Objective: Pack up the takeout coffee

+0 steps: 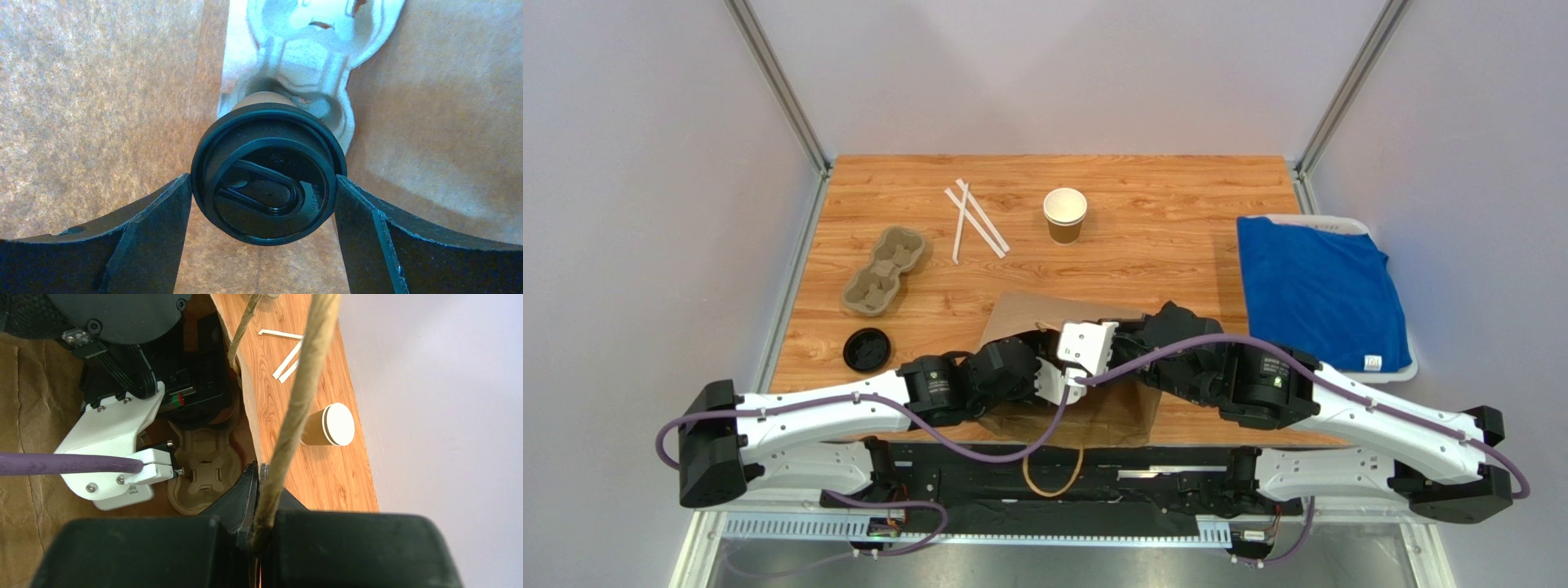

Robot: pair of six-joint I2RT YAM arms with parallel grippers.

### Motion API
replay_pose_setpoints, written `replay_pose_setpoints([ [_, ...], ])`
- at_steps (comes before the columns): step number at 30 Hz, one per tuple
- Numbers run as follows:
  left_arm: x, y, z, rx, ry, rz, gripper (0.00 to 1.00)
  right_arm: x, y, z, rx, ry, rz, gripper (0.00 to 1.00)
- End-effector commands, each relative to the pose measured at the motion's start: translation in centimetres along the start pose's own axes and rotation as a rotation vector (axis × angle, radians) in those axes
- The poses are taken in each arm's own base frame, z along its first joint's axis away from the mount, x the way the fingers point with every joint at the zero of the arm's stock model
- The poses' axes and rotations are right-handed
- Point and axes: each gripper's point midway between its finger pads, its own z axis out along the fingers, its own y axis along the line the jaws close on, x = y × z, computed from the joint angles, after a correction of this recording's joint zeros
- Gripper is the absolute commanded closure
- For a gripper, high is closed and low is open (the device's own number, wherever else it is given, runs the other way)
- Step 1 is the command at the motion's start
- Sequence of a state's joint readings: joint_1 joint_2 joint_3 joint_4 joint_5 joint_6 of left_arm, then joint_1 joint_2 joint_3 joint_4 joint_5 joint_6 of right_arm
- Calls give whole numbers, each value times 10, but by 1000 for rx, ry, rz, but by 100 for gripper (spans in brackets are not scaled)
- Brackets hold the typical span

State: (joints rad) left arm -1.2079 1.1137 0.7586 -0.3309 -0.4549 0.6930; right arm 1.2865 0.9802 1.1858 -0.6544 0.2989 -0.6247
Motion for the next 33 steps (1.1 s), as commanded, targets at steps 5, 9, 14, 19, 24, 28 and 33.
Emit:
replay_pose_setpoints([
  [5, -5, -5, -7, 56, -38, -25, 80, -23, -14, -8, 33, -76, 44, 100],
  [9, -4, -10, -4, 77, -24, -15, 80, -24, -14, -9, 31, -78, 45, 100],
  [14, -2, -12, -4, 97, 1, -10, 81, -24, -14, -11, 31, -84, 45, 100],
  [19, 1, -14, 1, 110, 34, -7, 81, -24, -11, -10, 18, -89, 43, 100],
  [24, 1, -10, 5, 133, 44, -39, 81, -22, -7, -9, -4, -87, 39, 100],
  [28, -5, -11, 7, 162, 10, -48, 81, -20, -2, -7, -25, -83, 28, 100],
  [33, -6, -9, 9, 206, 1, -66, 81, -21, -3, -4, -61, -98, 40, 100],
])
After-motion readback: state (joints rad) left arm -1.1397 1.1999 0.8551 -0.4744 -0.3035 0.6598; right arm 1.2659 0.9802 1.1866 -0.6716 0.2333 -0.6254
